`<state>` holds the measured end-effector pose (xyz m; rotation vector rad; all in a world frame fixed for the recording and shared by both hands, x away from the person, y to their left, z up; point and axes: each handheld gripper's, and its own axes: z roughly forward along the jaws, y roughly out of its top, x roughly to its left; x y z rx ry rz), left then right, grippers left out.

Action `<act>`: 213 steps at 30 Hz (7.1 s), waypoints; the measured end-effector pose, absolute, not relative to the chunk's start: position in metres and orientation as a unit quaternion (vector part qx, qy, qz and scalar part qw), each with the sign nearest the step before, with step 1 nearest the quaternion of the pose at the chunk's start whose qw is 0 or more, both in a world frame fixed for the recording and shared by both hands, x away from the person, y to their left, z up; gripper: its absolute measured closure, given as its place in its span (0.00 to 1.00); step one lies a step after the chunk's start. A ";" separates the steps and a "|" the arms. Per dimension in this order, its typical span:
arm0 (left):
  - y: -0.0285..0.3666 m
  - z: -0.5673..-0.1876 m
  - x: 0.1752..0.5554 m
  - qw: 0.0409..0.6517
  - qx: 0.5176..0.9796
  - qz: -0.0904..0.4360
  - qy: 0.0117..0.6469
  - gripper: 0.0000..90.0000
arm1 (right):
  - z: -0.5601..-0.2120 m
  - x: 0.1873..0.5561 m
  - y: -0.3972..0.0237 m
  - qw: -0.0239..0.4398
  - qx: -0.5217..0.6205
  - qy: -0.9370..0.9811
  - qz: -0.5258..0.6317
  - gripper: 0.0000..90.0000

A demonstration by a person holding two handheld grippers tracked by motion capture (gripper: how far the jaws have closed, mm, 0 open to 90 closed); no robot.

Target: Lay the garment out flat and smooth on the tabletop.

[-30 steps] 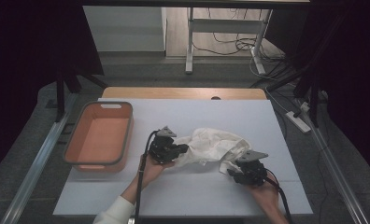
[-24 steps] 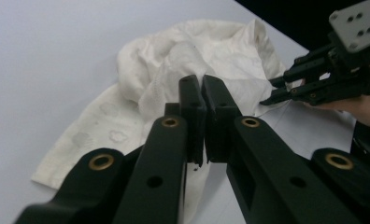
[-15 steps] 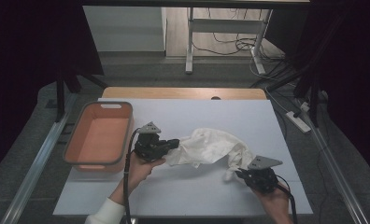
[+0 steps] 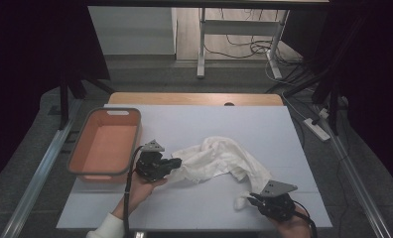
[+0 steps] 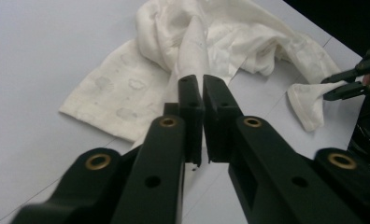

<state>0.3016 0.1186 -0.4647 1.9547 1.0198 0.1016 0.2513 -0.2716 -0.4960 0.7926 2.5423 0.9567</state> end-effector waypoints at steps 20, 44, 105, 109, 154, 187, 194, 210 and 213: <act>0.054 -0.461 0.304 0.454 0.819 0.060 0.345 0.38 | -0.488 0.258 -0.280 0.178 0.315 0.853 0.376 0.46; -0.001 -0.526 0.331 0.321 0.885 0.091 0.325 0.69 | -0.492 0.259 -0.288 0.176 0.336 0.847 0.373 0.46; 0.111 -0.461 0.329 0.465 0.784 0.080 0.403 0.96 | -0.506 0.300 -0.263 0.181 0.330 0.863 0.336 0.41; 0.111 -0.460 0.329 0.465 0.784 0.081 0.403 0.96 | -0.514 0.301 -0.259 0.176 0.325 0.874 0.315 0.49; 0.128 -0.445 0.325 0.489 0.756 0.092 0.425 0.47 | -0.442 0.292 -0.153 0.132 0.191 0.869 0.436 0.94; 0.078 -0.450 0.305 0.466 0.807 0.063 0.357 0.43 | -0.464 0.302 -0.236 0.153 0.268 0.845 0.437 0.44; 0.067 -0.452 0.287 0.450 0.824 0.061 0.338 0.39 | -0.473 0.309 -0.256 0.154 0.298 0.839 0.429 0.44; 0.063 -0.465 0.252 0.423 0.849 0.054 0.312 0.36 | -0.486 0.314 -0.254 0.154 0.297 0.848 0.410 0.43; 0.062 -0.473 0.243 0.412 0.857 0.047 0.306 0.36 | -0.487 0.314 -0.253 0.155 0.294 0.851 0.407 0.43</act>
